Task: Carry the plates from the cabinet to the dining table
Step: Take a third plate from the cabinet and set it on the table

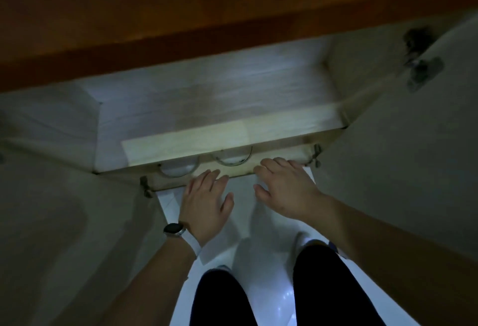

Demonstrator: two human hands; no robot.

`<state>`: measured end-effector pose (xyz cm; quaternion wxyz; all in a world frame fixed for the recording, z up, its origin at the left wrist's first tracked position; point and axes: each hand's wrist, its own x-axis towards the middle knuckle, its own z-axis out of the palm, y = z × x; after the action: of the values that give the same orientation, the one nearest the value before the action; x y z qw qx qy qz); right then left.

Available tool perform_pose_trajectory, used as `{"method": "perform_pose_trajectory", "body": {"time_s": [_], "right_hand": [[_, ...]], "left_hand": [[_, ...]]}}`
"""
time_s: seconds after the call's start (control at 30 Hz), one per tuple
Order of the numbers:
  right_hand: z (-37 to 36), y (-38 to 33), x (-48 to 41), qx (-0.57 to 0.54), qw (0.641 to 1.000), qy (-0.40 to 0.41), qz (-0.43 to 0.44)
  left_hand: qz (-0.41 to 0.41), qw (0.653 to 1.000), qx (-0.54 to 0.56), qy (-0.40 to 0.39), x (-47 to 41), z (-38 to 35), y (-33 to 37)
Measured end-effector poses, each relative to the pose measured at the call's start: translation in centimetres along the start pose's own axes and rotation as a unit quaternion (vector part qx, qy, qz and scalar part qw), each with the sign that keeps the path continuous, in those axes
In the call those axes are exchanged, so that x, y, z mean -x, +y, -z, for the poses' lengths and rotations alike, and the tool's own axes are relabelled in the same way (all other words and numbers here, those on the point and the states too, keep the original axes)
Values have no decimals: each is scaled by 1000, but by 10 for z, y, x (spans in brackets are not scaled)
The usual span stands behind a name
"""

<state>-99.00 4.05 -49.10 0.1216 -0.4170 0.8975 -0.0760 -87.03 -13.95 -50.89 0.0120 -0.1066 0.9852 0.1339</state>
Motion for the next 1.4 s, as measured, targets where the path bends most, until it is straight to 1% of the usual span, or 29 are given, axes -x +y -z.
{"method": "perform_pose_trajectory", "body": {"time_s": [0.1, 0.3, 0.37, 0.47, 0.57, 0.67, 0.83, 0.97, 1.03, 1.17, 1.3, 1.4], "right_hand": [[-58, 18, -21, 3, 1000, 11, 5], [-186, 49, -81, 7, 999, 42, 21], [-213, 57, -99, 4, 999, 38, 17], [-263, 72, -127, 11, 999, 28, 32], [-296, 85, -146, 16, 998, 34, 41], [-318, 98, -165, 4, 998, 46, 35], [-350, 122, -201, -9, 999, 48, 1], [-368, 132, -225, -19, 998, 36, -39], [-373, 133, -234, -25, 997, 32, -64], [-381, 140, -249, -85, 987, 70, -114], [-387, 149, -263, -177, 970, 77, -148], [-397, 152, -269, -232, 958, 85, -149]], "left_hand": [[-2, 1000, 2, 16, -16, -60, -15], [40, 998, 17, 42, -47, -193, -63], [39, 998, 14, 51, -57, -218, -76], [35, 997, -4, 70, -71, -265, -101], [30, 996, -18, 82, -82, -296, -119], [20, 995, -45, 86, -96, -316, -135], [35, 996, -55, 61, -123, -343, -159], [102, 992, -38, 61, -139, -369, -179], [148, 986, -16, 71, -144, -378, -183], [223, 966, 64, 110, -155, -394, -187], [238, 956, 136, 104, -166, -409, -198], [227, 953, 162, 116, -174, -417, -204]]}}
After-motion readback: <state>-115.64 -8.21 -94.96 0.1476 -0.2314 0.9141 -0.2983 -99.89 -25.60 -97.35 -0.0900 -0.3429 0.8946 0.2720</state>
